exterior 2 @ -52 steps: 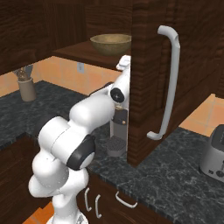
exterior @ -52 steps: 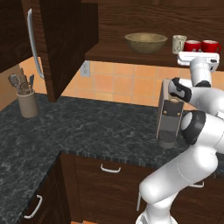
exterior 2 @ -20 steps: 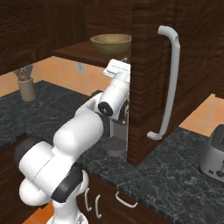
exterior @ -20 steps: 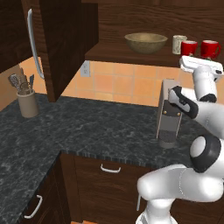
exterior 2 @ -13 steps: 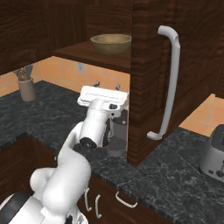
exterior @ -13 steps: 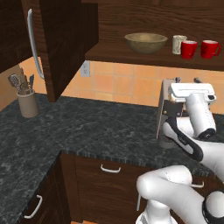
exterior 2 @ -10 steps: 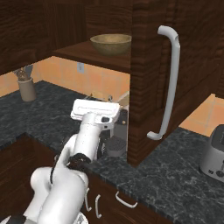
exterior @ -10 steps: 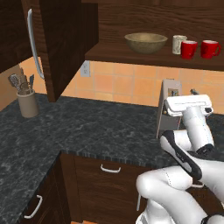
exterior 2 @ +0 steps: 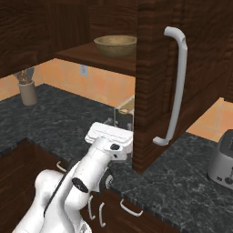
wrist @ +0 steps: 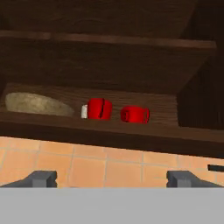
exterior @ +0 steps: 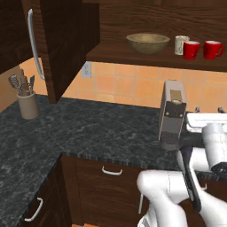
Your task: Gather all objects into one cabinet and sort the glasses and bowls to opposite sides.
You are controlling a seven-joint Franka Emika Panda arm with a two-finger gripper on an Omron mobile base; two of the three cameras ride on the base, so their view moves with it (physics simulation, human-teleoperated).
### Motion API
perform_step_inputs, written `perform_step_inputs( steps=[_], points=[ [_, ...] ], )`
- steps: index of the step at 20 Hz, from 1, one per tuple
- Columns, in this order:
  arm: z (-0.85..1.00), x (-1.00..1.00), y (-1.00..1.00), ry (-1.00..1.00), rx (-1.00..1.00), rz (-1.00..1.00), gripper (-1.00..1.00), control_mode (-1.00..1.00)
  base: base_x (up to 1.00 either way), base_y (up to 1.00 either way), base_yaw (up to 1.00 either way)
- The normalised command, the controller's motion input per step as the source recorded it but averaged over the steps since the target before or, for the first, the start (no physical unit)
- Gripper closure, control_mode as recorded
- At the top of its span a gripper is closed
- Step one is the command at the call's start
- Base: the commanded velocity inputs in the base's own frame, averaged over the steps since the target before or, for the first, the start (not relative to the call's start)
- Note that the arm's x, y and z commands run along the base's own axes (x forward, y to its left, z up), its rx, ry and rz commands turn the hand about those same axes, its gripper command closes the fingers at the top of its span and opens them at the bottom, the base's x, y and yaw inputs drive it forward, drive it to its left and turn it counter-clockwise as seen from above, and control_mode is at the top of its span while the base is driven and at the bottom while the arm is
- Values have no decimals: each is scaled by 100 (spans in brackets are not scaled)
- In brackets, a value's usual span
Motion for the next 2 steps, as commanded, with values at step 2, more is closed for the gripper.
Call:
perform_step_inputs(
  steps=[2],
  points=[
    [-74,-62,25,89,-23,0,-100,-100,0,0,0]
  ],
)
